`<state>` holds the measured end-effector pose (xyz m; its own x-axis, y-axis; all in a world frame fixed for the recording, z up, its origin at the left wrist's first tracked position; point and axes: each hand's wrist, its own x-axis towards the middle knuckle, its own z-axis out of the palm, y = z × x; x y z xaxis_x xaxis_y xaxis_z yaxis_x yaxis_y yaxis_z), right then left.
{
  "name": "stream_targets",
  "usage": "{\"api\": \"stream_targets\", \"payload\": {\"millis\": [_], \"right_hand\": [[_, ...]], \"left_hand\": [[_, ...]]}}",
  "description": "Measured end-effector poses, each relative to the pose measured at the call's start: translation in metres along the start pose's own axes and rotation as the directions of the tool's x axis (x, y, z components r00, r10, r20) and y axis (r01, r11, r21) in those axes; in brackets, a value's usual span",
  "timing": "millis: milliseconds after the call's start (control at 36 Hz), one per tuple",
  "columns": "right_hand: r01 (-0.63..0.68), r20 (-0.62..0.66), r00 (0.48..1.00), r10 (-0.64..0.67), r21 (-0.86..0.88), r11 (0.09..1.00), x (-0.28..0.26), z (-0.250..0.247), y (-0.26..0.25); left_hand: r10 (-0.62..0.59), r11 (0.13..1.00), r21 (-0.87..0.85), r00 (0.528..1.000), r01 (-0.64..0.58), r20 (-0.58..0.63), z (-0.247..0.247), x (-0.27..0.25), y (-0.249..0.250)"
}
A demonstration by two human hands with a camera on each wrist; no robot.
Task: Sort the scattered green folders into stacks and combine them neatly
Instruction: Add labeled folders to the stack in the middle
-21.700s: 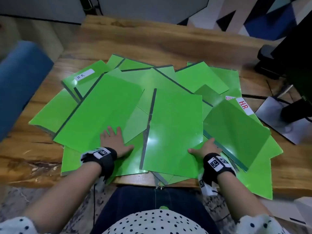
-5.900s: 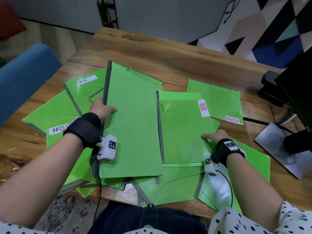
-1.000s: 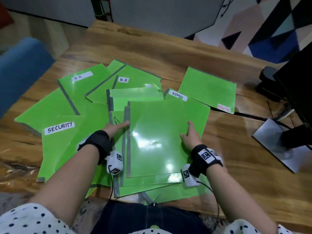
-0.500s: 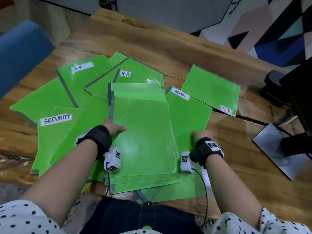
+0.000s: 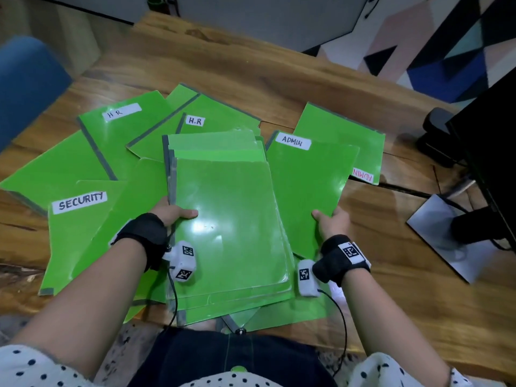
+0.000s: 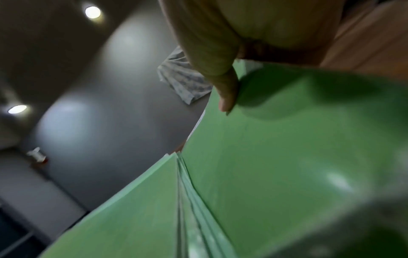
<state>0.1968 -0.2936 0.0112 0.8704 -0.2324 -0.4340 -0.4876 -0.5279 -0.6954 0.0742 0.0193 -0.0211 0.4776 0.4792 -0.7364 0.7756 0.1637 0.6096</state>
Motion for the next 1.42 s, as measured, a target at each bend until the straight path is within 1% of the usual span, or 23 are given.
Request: {"api": "stream_targets", "payload": {"millis": [56,111,194,278,361,444,500,556,583,639,694,750,806,861,917,972,1028,1083,1139,1250,1333,1389,1417], "right_hand": [[0.068,-0.050,0.996,-0.071,-0.055,0.996,-0.005,-0.001,-0.003],[0.122,-0.094,0.987,-0.129,-0.073,0.990,-0.010,-0.005,-0.008],[0.199,-0.132,0.968,-0.214,-0.119,0.973,-0.011,-0.014,-0.018],[0.286,-0.167,0.936,-0.309,-0.148,0.947,-0.006,-0.027,-0.033],[0.373,-0.166,0.898,-0.408,-0.205,0.905,-0.008,-0.046,-0.054],[0.450,-0.156,0.867,-0.473,-0.161,0.878,-0.010,-0.066,-0.073],[0.517,-0.159,0.834,-0.528,-0.103,0.849,-0.005,-0.076,-0.083],[0.577,-0.172,0.800,-0.574,-0.039,0.816,0.002,-0.087,-0.089],[0.596,-0.169,0.791,-0.588,0.000,0.803,0.005,-0.094,-0.091],[0.596,-0.122,0.803,-0.583,0.131,0.792,0.010,-0.106,-0.095],[0.562,-0.032,0.819,-0.573,0.247,0.790,0.012,-0.110,-0.097],[0.509,0.043,0.842,-0.537,0.264,0.819,0.002,-0.105,-0.097],[0.447,0.117,0.875,-0.469,0.177,0.877,-0.013,-0.090,-0.093],[0.409,0.206,0.887,-0.412,0.061,0.911,-0.027,-0.068,-0.079],[0.403,0.272,0.885,-0.379,-0.036,0.915,-0.036,-0.044,-0.061],[0.402,0.313,0.882,-0.351,-0.116,0.908,-0.039,-0.025,-0.047],[0.358,0.329,0.899,-0.289,-0.170,0.918,-0.036,-0.011,-0.035],[0.336,0.356,0.904,-0.238,-0.245,0.909,-0.037,0.000,-0.027],[0.350,0.396,0.895,-0.208,-0.333,0.875,-0.040,0.008,-0.021],[0.398,0.489,0.856,-0.170,-0.411,0.820,-0.053,0.029,-0.014],[0.442,0.520,0.836,-0.177,-0.445,0.779,-0.060,0.043,-0.009],[0.434,0.525,0.835,-0.166,-0.443,0.784,-0.057,0.042,-0.007],[0.401,0.517,0.843,-0.146,-0.424,0.812,-0.052,0.039,-0.006]], "left_hand": [[0.012,1.000,-0.001,1.000,-0.012,0.007,0.000,0.000,-0.002],[0.020,1.000,-0.014,1.000,-0.020,0.011,0.001,-0.001,-0.003],[0.027,0.999,-0.028,0.999,-0.026,0.017,-0.001,-0.002,-0.004],[0.025,0.999,-0.039,1.000,-0.024,0.014,-0.001,-0.004,-0.004],[0.028,0.999,-0.036,1.000,-0.028,0.012,-0.001,-0.006,-0.004],[0.036,0.999,-0.017,0.999,-0.036,0.004,-0.002,-0.007,-0.004],[0.036,0.999,-0.003,0.999,-0.036,-0.004,-0.002,-0.008,-0.004],[0.032,0.999,0.042,0.999,-0.031,-0.025,-0.002,-0.010,-0.003],[0.031,0.997,0.074,0.999,-0.028,-0.034,-0.002,-0.012,-0.002],[0.031,0.992,0.121,0.999,-0.026,-0.043,-0.003,-0.014,0.000],[0.037,0.989,0.146,0.999,-0.033,-0.027,-0.003,-0.016,0.001],[0.033,0.986,0.162,0.999,-0.031,-0.013,-0.003,-0.018,0.003],[0.039,0.989,0.145,0.999,-0.037,-0.008,-0.004,-0.020,0.004],[0.033,0.997,0.073,0.998,-0.037,0.044,-0.005,-0.027,0.005],[0.042,0.999,-0.005,0.991,-0.042,0.127,-0.005,-0.032,0.005],[0.052,0.998,-0.033,0.987,-0.047,0.150,-0.005,-0.036,0.005],[0.057,0.998,-0.020,0.986,-0.055,0.157,-0.006,-0.039,0.006],[0.047,0.998,0.041,0.988,-0.054,0.150,-0.007,-0.038,0.005],[0.027,0.996,0.081,0.990,-0.038,0.141,-0.007,-0.036,0.004],[0.016,0.996,0.082,0.991,-0.028,0.134,-0.005,-0.031,0.004],[0.010,0.998,0.067,0.996,-0.016,0.084,-0.005,-0.026,0.003],[-0.009,0.995,0.103,0.999,0.005,0.043,-0.006,-0.021,0.001],[-0.019,0.993,0.120,1.000,0.017,0.020,-0.007,-0.021,0.002]]}}
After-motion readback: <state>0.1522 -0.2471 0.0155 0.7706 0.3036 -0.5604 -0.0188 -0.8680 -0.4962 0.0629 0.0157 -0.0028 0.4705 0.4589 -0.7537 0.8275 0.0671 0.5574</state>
